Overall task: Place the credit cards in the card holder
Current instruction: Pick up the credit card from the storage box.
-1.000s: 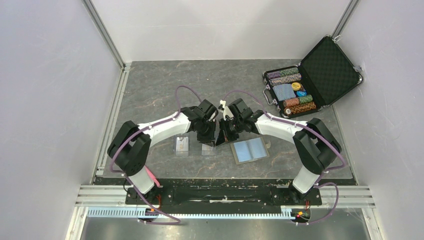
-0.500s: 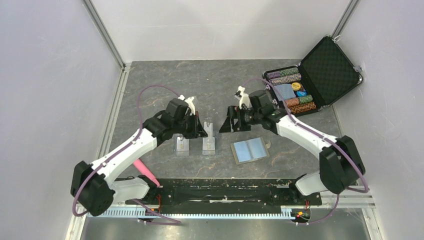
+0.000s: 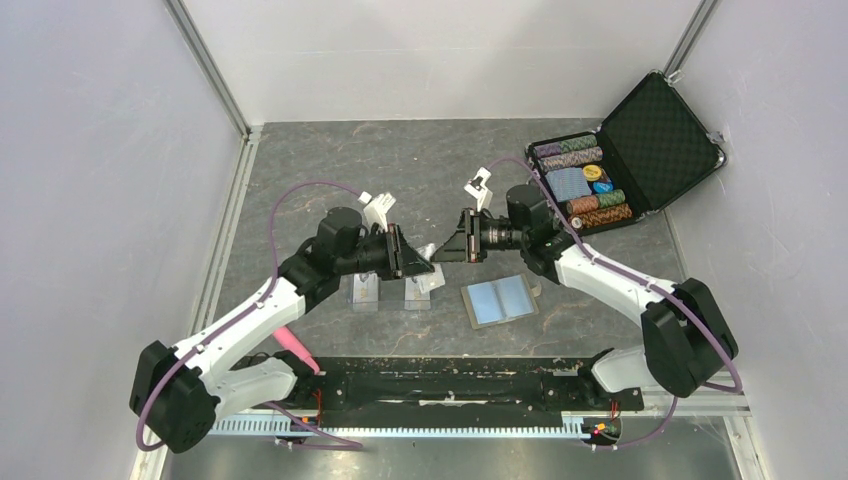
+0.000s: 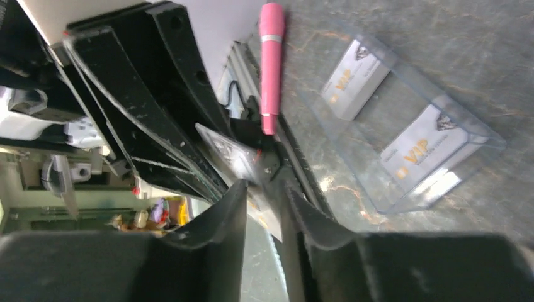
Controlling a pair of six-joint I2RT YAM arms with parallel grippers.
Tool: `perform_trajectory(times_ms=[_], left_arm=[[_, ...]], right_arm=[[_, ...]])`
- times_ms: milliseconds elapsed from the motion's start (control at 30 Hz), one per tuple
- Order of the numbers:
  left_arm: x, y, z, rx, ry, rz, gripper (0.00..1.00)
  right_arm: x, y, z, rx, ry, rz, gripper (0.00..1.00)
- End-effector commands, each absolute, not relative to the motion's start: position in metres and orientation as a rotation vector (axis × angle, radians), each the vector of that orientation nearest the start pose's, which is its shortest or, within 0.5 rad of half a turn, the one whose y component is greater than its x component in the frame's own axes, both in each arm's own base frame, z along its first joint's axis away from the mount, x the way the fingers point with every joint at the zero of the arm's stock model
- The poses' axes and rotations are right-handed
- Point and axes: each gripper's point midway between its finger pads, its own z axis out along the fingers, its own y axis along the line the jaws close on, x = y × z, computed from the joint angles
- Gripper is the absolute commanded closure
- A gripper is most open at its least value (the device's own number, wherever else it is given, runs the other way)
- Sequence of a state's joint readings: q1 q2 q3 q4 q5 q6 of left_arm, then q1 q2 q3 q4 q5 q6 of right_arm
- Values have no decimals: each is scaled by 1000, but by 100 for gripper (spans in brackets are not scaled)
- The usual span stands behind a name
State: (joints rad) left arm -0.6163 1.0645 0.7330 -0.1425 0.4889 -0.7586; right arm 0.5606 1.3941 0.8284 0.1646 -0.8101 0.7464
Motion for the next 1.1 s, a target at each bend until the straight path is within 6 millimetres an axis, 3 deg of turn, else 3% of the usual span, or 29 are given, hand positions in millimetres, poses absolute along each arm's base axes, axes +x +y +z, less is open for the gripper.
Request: perform_trajectory(times_ms=[0,33,100,267,500,767,900,1067], left_arm=[[199,-282,227,198,2147,-1418,58],[200,-280,225,186,2151,-1406,49],[202,-278,222,158,2155,-1394,35],[208,-273,224,90,2103,-1443,33],[216,-263,227,-12,2007,-1567,51],[216,-258,240,-2,1911,-1663,55],[215,-258,250,12,1854,-1717,76],[213,-261,255,50,1833,-1766,95]], right_arm=[[223,325,221,-426,2062,1730,93],[223,326,223,-435,2056,1733,100],[223,325,227,-448,2038,1728,100],[229,319,227,-427,2038,1722,100],[235,312,218,-380,2064,1706,100],[242,309,220,-353,2054,1717,100],[244,307,220,-336,2051,1726,100],[243,306,221,-329,2045,1748,100]])
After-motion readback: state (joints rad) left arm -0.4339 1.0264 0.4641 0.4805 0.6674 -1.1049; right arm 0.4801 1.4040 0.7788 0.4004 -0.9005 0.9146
